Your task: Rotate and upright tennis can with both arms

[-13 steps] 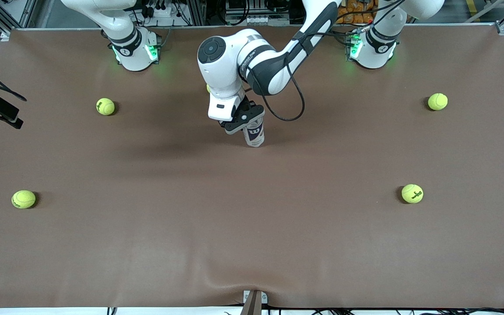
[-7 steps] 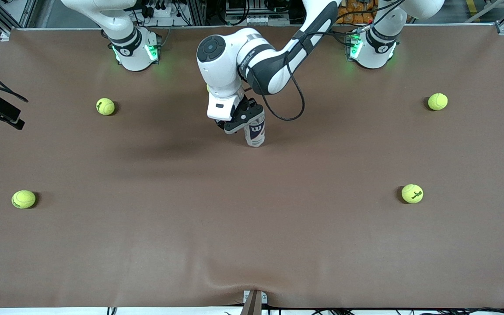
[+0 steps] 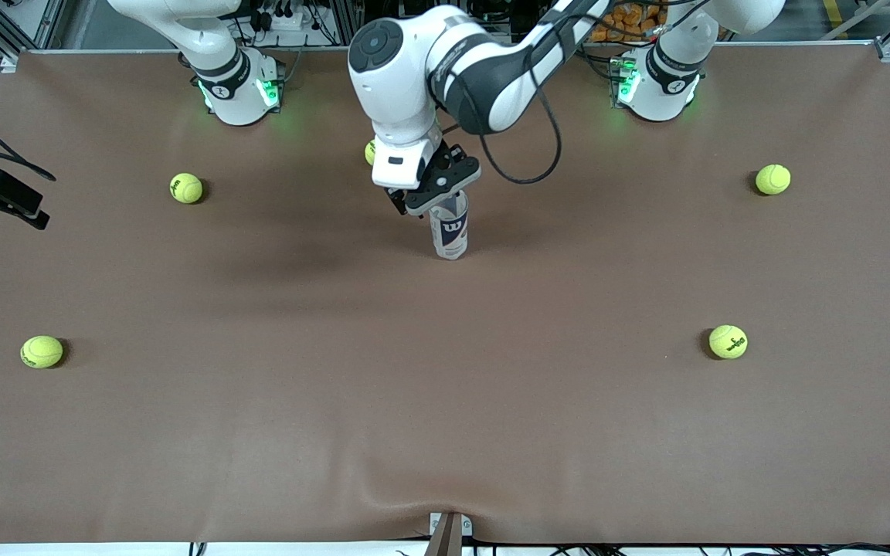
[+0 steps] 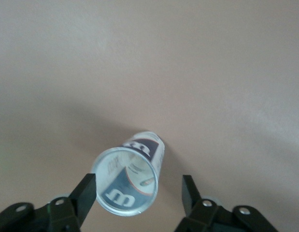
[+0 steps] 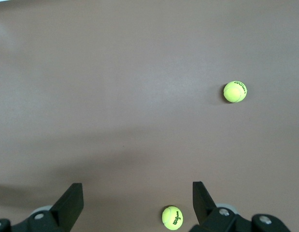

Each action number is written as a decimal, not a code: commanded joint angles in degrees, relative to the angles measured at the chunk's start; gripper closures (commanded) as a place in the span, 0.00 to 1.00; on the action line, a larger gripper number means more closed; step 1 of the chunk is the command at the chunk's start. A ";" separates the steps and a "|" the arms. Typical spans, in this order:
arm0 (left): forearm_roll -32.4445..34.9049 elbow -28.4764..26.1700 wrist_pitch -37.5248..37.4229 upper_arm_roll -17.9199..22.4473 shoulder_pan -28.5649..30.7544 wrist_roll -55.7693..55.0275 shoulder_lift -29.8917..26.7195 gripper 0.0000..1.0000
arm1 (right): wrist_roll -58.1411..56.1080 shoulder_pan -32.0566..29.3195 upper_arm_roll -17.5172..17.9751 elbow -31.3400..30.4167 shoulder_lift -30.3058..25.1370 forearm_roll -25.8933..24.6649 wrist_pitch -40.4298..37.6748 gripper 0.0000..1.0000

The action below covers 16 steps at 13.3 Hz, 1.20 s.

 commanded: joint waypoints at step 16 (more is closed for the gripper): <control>-1.64 -1.65 -5.32 -0.41 30.63 41.21 -8.39 0.00 | 0.30 -0.01 0.24 -0.02 -0.66 0.81 -1.45 0.00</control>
